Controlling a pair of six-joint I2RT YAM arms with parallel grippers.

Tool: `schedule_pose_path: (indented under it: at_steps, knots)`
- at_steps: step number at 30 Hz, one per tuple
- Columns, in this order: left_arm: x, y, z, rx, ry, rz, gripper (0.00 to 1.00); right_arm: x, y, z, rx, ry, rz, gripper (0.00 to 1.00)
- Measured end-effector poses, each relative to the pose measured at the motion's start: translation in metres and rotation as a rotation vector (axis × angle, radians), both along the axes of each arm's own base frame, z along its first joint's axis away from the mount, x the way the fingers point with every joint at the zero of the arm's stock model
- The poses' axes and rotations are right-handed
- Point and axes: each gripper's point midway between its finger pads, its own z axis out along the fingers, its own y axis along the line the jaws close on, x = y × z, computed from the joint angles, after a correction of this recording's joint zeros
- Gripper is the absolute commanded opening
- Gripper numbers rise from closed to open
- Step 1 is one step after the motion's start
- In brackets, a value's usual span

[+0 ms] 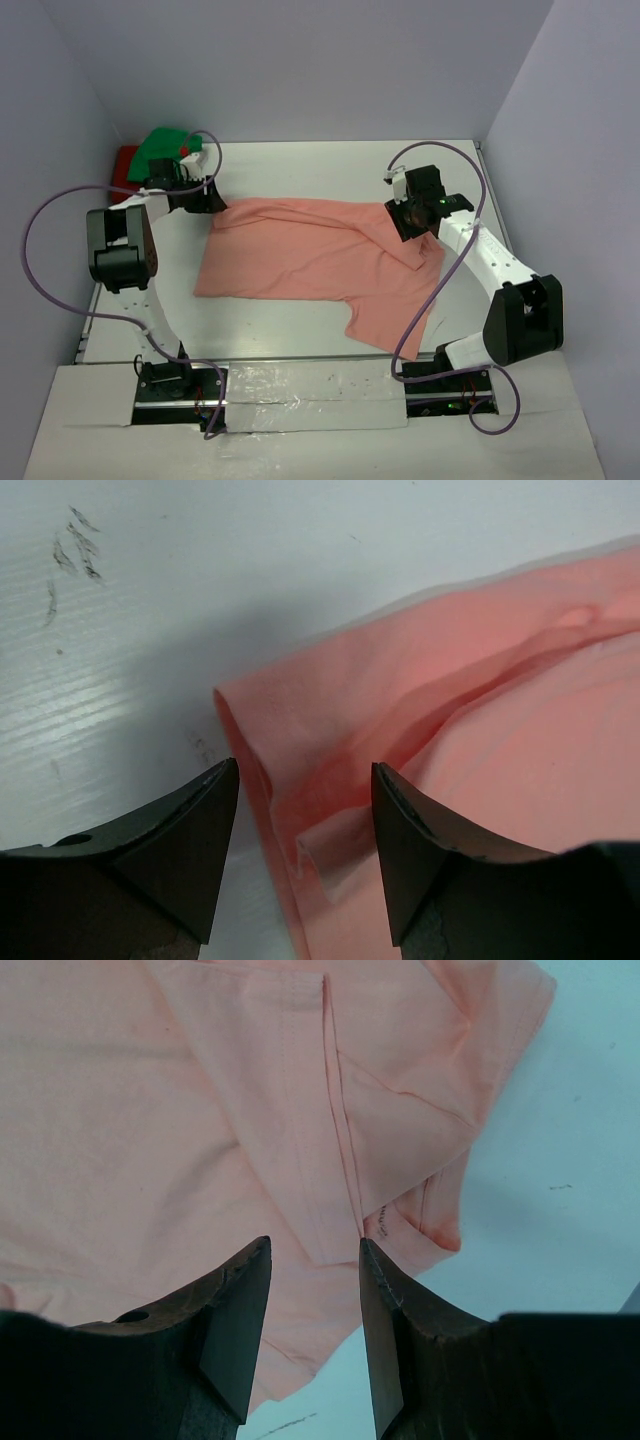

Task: Fold and stack the t-shirts
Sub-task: Fold the tshirt

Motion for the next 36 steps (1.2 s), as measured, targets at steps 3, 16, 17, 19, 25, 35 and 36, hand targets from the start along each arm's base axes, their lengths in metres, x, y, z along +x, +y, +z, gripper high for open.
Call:
schedule_pose_path:
  at_steps: [3, 16, 17, 19, 25, 35, 36]
  knots:
    - [-0.006, -0.002, 0.0, -0.01, 0.007, -0.018, 0.63, 0.0, 0.0, 0.0, -0.001, 0.001, 0.0, 0.48]
    - [-0.067, -0.024, 0.024, -0.085, 0.011, -0.139, 0.59, 0.0, -0.002, 0.0, -0.008, -0.001, -0.004, 0.48]
    - [-0.073, -0.026, 0.026, -0.09, 0.011, -0.152, 0.59, 0.0, -0.002, 0.0, -0.011, -0.001, -0.004, 0.48]
    - [-0.084, -0.03, 0.027, -0.1, 0.013, -0.18, 0.59, 0.001, -0.003, 0.0, -0.016, -0.003, -0.007, 0.48]
    - [-0.112, -0.037, 0.017, -0.129, 0.06, -0.23, 0.57, 0.001, -0.004, 0.0, -0.021, -0.004, -0.009, 0.48]
    - [-0.113, -0.042, 0.023, -0.165, 0.056, -0.239, 0.5, 0.001, -0.005, 0.0, -0.02, -0.004, -0.011, 0.48]
    - [-0.111, -0.042, 0.028, -0.17, 0.046, -0.229, 0.49, 0.001, -0.004, -0.001, -0.018, -0.003, -0.009, 0.48]
